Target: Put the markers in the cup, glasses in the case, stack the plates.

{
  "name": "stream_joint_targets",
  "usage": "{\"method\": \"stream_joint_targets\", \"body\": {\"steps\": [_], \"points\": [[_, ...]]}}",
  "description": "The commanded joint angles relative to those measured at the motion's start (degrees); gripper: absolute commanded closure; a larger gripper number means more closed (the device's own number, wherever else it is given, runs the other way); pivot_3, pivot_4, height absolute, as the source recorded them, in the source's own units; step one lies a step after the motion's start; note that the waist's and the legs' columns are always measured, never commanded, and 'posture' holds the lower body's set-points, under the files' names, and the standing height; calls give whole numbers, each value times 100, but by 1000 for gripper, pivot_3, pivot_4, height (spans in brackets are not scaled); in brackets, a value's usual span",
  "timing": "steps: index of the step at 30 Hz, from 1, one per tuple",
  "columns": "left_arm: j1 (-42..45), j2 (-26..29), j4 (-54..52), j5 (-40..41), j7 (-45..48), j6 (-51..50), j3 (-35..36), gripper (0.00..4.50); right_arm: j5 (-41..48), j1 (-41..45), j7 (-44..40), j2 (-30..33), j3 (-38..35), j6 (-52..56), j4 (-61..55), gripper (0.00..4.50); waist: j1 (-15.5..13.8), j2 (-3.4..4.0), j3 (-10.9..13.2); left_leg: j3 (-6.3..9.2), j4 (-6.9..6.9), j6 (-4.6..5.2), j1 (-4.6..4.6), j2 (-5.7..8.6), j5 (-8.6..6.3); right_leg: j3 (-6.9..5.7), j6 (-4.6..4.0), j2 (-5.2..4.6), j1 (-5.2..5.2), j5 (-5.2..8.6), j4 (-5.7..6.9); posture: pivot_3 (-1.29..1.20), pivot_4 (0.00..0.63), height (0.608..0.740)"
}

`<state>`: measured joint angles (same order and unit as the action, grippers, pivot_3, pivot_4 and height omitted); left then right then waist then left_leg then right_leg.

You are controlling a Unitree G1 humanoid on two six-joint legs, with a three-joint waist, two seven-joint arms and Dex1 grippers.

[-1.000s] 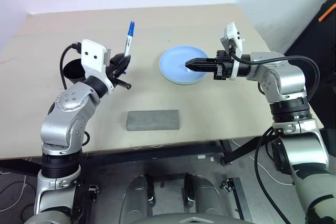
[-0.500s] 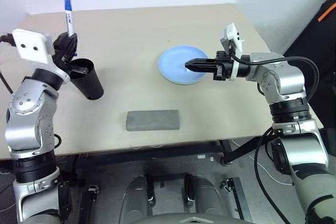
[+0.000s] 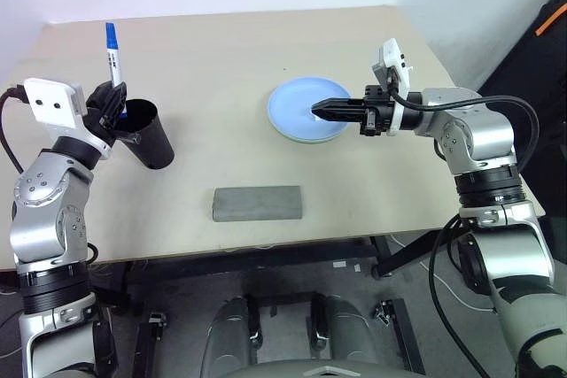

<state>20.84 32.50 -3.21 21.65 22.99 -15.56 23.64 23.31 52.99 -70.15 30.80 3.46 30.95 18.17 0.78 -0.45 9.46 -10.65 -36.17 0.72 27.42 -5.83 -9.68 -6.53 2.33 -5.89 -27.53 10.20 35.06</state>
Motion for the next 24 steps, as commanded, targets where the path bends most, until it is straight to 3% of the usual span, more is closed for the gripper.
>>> {"method": "stream_joint_targets", "body": {"steps": [1,8,14,24], "points": [[25,83,-228,-30,-94,29,69,2512,60,104,-9,90,-142,-33,-175,4500,0,0,0,0,1,0,0,0,0,0,0,0,0,0,0,0,150,711],[-7,128,-417,-90,-206,-43,36,65,14,118,14,33,-108,-102,-85,4500,0,0,0,-1,2,0,0,0,0,0,0,0,-1,0,-2,0,150,711],[-167,131,-766,43,-162,-125,141,22,26,171,-23,-14,-97,-126,-34,4500,1,0,0,-1,3,0,1,0,0,0,0,0,-2,0,-2,0,150,711],[-890,390,-1362,1272,716,-751,644,22,6,223,-181,22,-109,-186,194,4500,9,1,1,-1,6,0,1,-2,0,0,0,1,-7,1,-3,0,150,711]]}}
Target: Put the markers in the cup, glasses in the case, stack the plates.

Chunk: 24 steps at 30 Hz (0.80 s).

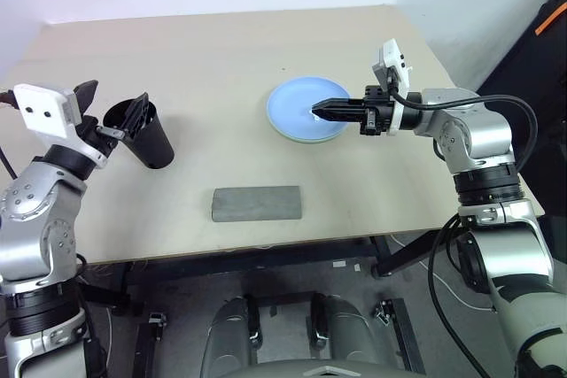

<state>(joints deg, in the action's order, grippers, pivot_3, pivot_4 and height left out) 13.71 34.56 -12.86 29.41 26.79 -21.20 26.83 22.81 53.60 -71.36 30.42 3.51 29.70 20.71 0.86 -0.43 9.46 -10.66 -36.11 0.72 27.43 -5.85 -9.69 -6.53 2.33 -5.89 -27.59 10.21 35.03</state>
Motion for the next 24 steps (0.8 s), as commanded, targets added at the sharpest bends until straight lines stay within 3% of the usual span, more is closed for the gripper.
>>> {"method": "stream_joint_targets", "body": {"steps": [1,10,15,22,24], "points": [[-274,233,-456,661,461,-263,400,22,70,126,-69,82,-132,-34,-95,4500,2,0,0,0,0,0,1,0,0,0,0,0,0,0,0,0,150,711],[-1289,831,-329,1089,1977,-183,753,22,313,-532,77,420,-530,296,-581,4500,-14,3,1,-3,16,0,11,-4,-1,0,-2,0,-27,0,-30,0,150,711],[-1399,904,20,920,2312,6,653,0,455,-1044,123,692,-689,467,-1027,3301,-8,3,1,-25,74,0,8,-4,-1,0,-6,4,-3,-29,-100,0,150,711],[-1483,805,82,767,2525,214,508,0,428,-1556,410,811,-639,626,-1556,813,15,3,1,-26,83,-1,8,0,-1,7,1,5,-40,-24,-102,0,150,711],[-1495,781,78,811,2629,261,496,0,370,-1680,451,839,-604,549,-1640,813,10,3,1,-26,83,-1,8,-1,-1,7,0,4,-39,-24,-102,0,150,711]]}}
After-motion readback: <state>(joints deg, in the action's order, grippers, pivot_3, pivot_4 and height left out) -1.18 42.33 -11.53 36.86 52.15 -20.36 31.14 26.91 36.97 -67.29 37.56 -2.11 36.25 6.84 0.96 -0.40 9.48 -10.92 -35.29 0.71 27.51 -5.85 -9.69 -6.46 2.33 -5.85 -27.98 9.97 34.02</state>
